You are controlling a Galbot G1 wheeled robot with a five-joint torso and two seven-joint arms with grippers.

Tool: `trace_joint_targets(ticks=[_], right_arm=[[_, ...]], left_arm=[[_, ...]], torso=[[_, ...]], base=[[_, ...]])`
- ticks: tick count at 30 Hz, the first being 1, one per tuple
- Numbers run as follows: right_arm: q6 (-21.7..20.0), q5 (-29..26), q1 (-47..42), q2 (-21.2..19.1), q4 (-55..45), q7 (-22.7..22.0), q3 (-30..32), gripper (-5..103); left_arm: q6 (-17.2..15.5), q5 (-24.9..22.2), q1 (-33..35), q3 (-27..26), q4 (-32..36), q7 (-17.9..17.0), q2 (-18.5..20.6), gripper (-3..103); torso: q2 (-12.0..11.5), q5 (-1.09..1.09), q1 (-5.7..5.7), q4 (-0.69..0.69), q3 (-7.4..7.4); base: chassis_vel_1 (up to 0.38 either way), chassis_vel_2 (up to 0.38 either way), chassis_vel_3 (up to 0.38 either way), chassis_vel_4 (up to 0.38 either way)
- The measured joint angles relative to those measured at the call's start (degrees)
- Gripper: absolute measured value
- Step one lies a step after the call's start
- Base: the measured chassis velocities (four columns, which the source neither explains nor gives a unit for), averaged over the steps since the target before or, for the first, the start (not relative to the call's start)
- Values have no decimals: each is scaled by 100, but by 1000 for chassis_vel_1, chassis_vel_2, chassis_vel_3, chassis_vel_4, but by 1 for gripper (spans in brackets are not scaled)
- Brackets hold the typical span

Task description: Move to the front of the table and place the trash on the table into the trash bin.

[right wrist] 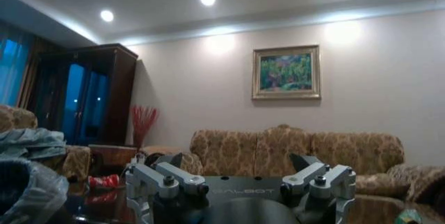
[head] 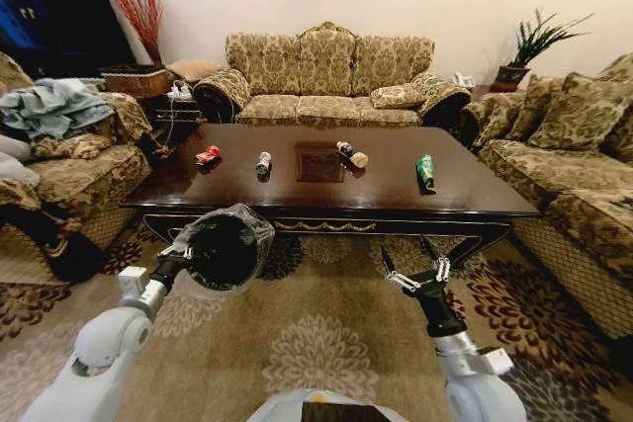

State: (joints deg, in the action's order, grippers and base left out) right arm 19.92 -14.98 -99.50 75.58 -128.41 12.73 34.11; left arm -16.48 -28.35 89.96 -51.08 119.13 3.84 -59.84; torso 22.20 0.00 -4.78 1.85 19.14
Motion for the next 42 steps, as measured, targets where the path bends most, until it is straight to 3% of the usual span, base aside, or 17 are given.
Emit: trace_joint_targets(ticks=[16, 27, 42], right_arm=[[16, 39, -5, 5, 82, 44, 11, 100], [154, -6, 31, 1, 150, -4, 3, 100], [187, -21, 27, 1, 146, -37, 35, 100]], left_arm=[[31, 155, -7, 57, 7, -15, 26, 1], [115, -19, -67, 66, -8, -132, 38, 1], [130, -76, -62, 44, -1, -161, 25, 1]], torso=[[1, 0, -1, 0, -3], [-2, 1, 11, 1, -12], [339, 2, -116, 1, 197]], base=[[46, -52, -59, 54], [195, -188, -180, 197], [-17, 17, 24, -17]])
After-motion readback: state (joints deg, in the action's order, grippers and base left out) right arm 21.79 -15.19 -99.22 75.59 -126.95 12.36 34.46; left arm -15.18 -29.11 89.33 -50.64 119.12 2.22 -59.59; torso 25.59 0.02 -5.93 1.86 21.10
